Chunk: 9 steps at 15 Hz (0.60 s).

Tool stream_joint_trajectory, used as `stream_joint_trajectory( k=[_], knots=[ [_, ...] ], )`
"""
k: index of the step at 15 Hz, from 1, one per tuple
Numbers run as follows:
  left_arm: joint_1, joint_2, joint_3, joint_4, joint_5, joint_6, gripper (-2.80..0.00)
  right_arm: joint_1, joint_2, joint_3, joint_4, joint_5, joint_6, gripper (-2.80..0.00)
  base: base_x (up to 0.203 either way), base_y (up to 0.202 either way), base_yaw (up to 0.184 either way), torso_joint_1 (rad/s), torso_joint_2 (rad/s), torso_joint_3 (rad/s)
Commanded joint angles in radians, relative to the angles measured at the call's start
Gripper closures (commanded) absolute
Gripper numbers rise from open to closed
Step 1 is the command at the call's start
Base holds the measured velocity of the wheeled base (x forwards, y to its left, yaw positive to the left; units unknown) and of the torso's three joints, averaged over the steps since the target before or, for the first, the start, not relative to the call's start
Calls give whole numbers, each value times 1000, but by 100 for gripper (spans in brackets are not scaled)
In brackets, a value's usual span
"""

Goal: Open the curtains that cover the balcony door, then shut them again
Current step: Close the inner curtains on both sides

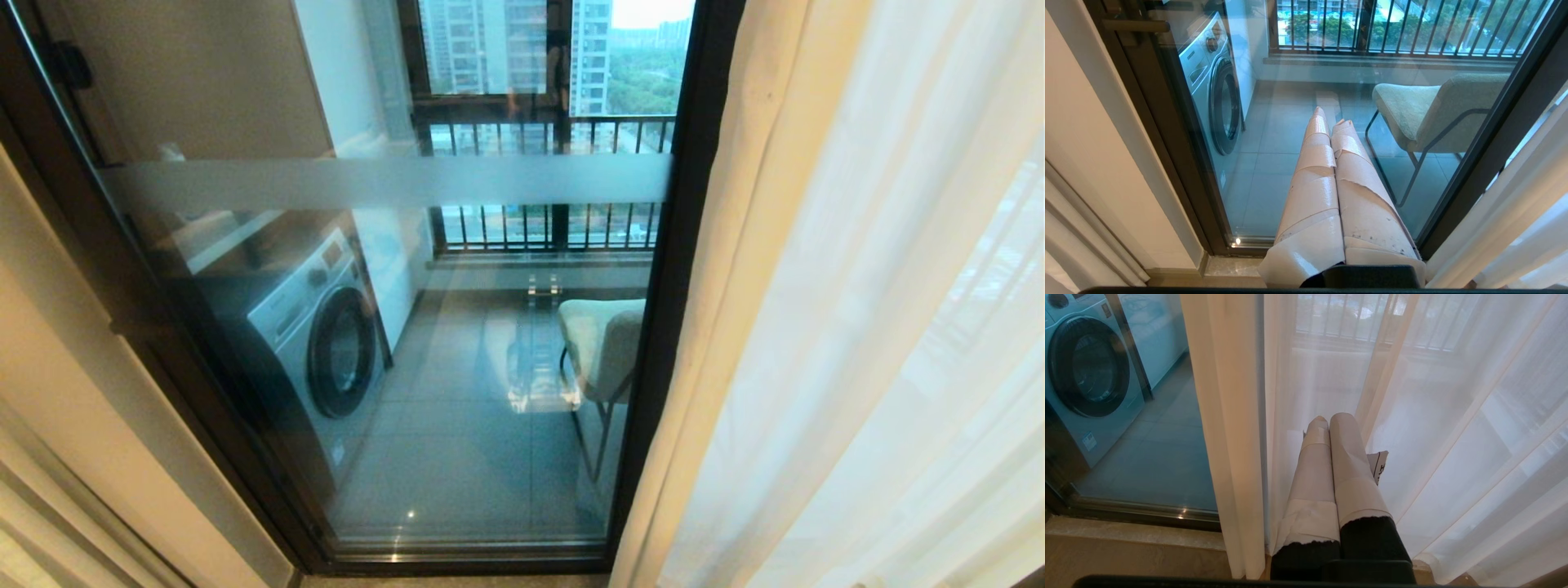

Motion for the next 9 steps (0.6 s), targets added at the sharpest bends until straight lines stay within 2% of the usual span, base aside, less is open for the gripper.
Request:
stream_joint_trajectory(
  k=[1, 9],
  knots=[
    [0, 0, 0, 0, 0, -1, 0, 0, 1, 0, 0, 1, -1, 0, 0, 0, 0, 0, 0, 0],
    [-1, 0, 0, -2, 3, -4, 0, 0, 1, 0, 0, 1, -1, 0, 0, 0, 0, 0, 0, 0]
  ],
)
